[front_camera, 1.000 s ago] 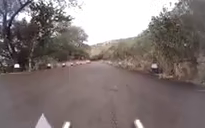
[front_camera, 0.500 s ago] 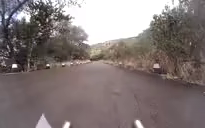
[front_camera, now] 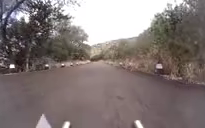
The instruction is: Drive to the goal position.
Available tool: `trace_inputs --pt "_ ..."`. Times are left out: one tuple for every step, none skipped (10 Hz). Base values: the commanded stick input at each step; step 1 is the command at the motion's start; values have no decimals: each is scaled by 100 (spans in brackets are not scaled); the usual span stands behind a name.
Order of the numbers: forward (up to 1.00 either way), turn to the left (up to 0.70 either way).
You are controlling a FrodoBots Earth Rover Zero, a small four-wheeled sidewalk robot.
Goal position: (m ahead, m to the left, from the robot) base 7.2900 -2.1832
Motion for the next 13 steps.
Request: trace_inputs --pt "50 0" --pt "50 0" --pt "50 0" --pt "50 0" --pt "50 0" --pt "50 0" --pt "50 0" --pt "50 0" --pt "50 0" --pt "50 0" --pt "50 0" --pt "50 0" --pt "50 0"
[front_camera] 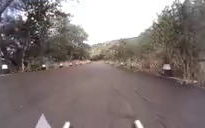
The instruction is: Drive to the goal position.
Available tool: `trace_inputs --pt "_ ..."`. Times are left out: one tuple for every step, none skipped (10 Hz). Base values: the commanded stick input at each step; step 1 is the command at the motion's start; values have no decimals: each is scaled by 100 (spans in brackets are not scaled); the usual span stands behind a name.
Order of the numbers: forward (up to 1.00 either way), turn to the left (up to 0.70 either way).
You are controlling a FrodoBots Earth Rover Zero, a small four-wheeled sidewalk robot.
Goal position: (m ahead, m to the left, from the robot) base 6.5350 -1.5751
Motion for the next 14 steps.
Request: trace_inputs --pt "50 0" --pt "50 0" --pt "50 0" --pt "50 0" --pt "50 0" --pt "50 0" --pt "50 0" --pt "50 0" --pt "50 0" --pt "50 0" --pt "50 0" --pt "50 0" --pt "50 0" --pt "50 0"
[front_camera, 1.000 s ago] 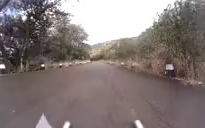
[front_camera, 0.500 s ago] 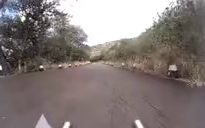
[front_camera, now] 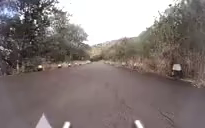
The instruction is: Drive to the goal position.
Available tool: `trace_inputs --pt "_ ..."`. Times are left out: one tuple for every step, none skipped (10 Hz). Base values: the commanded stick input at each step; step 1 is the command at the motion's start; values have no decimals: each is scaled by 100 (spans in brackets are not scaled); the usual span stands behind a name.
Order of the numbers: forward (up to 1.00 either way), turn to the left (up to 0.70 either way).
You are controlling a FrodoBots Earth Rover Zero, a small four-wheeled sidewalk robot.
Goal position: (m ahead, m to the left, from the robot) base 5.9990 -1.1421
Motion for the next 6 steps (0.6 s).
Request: trace_inputs --pt "50 0" --pt "50 0" --pt "50 0" --pt "50 0" --pt "50 0" --pt "50 0"
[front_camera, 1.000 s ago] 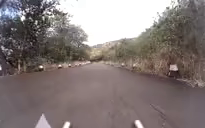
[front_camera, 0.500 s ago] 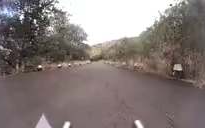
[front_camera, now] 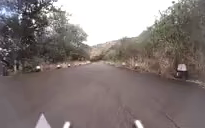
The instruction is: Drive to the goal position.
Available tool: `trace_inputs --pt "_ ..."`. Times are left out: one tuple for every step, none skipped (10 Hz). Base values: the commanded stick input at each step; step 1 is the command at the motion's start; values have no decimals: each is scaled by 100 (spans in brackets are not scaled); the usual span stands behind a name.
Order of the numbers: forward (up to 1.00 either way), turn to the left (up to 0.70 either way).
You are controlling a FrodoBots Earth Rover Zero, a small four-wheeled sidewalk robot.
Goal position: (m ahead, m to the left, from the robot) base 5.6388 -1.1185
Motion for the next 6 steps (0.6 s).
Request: trace_inputs --pt "50 0" --pt "50 0" --pt "50 0" --pt "50 0" --pt "50 0" --pt "50 0"
